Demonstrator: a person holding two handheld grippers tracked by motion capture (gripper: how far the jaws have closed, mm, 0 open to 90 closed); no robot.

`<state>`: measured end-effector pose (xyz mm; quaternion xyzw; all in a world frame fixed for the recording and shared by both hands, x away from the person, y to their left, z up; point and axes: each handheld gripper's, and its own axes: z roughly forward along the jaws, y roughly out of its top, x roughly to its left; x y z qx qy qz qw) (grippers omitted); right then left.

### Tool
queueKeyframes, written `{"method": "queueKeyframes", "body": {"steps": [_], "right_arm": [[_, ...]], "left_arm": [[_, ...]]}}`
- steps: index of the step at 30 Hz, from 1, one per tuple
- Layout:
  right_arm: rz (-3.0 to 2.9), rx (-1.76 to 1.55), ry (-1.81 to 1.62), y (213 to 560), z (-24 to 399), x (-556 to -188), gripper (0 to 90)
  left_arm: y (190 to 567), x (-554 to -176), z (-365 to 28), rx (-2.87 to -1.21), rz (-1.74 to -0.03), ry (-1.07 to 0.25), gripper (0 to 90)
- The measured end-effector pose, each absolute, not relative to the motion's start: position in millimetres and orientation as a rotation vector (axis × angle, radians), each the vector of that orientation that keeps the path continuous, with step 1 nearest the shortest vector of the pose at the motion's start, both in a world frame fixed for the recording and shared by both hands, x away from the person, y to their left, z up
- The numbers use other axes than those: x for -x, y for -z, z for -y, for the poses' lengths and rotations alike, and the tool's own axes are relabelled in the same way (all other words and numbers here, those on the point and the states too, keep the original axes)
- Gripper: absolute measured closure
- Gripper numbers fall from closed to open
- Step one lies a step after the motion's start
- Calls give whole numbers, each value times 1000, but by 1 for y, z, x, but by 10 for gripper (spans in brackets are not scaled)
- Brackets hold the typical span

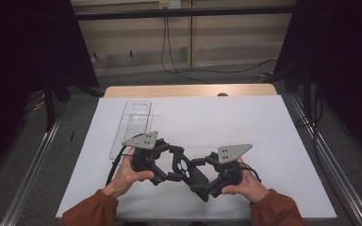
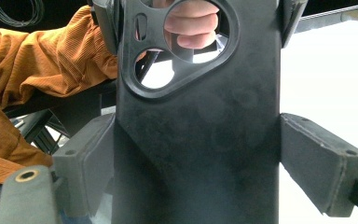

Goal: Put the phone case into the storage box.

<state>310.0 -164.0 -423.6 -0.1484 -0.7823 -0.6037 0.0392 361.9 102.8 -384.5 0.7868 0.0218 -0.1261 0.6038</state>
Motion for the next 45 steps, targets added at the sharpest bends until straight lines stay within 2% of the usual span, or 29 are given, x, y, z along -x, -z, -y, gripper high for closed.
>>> {"method": "queueKeyframes", "body": {"steps": [32,41,45], "right_arm": [[2396,466,1848,424,165,-311,134],[2391,543,1837,424,164,-313,9],[2398,594,1851,424,166,-314,0]], "left_arm": [[381,-360,-103,-1857,-71,270,146],[379,-362,-105,-1855,-125,223,149],[377,-364,-110,-1849,-143,198,148]]}}
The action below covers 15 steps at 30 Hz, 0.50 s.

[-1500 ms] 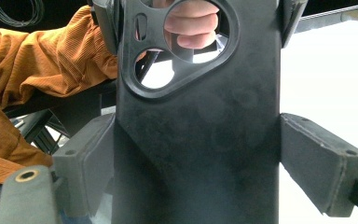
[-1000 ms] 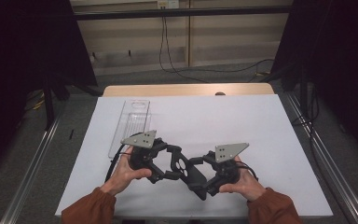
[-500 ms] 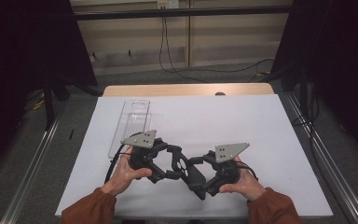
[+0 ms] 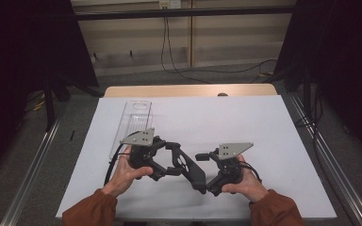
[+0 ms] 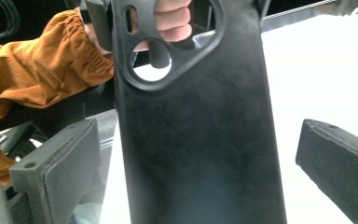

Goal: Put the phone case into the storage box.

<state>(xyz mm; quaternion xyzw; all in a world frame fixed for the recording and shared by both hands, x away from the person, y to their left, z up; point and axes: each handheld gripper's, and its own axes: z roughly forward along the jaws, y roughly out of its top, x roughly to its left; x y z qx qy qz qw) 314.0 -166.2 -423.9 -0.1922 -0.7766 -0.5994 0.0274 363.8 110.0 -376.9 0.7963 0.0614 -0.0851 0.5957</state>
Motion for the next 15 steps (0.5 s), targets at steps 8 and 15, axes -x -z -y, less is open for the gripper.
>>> {"method": "queueKeyframes", "body": {"steps": [8,15], "right_arm": [[2415,684,1869,422,172,-316,0],[2472,788,1897,420,178,-315,0]], "left_arm": [[372,-365,-118,-1836,-207,117,148],[371,-368,-124,-1833,-265,77,148]]}}
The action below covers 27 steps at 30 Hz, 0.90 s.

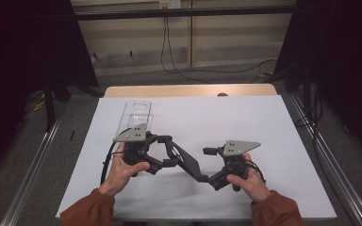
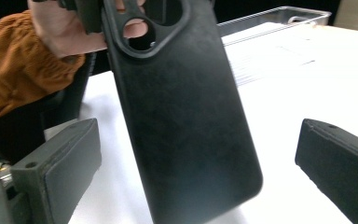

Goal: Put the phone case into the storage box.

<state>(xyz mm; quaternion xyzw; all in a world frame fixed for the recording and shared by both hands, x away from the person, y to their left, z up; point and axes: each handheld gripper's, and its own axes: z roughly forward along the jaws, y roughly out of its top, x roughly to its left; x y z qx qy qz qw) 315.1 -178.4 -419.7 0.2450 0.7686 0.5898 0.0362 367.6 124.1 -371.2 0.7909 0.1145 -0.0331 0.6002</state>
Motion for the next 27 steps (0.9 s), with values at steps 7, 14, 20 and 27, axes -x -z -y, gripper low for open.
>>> {"method": "queueKeyframes", "body": {"steps": [7,14,20,27], "right_arm": [[-2333,-795,-1737,419,181,-313,8],[-2249,-861,-1706,418,189,-309,9],[-2151,-909,-1640,418,197,-300,4],[-2054,-992,-1563,420,209,-291,1]], "left_arm": [[372,-369,-126,-1838,-331,49,148],[373,-369,-129,-1842,-376,25,148],[371,-369,-131,-1832,-409,6,148],[370,-368,-135,-1840,-445,-14,148]]}}
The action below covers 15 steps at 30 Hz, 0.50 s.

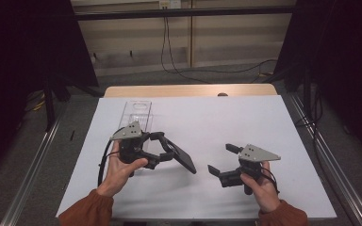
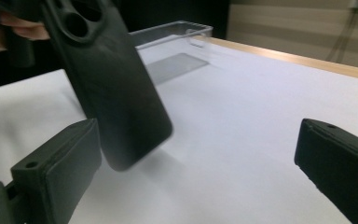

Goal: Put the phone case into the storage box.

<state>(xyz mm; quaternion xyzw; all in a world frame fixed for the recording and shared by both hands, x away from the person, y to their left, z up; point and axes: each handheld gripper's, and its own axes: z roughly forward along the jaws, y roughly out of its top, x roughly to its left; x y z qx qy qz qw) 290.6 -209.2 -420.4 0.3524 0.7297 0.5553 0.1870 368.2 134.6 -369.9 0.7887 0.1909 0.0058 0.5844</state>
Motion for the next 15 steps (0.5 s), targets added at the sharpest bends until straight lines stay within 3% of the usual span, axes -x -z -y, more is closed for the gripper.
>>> {"method": "queueKeyframes", "body": {"steps": [15], "right_arm": [[-1901,-1082,-1422,426,235,-270,4]], "left_arm": [[365,-370,-146,-1818,-510,-61,148]]}}
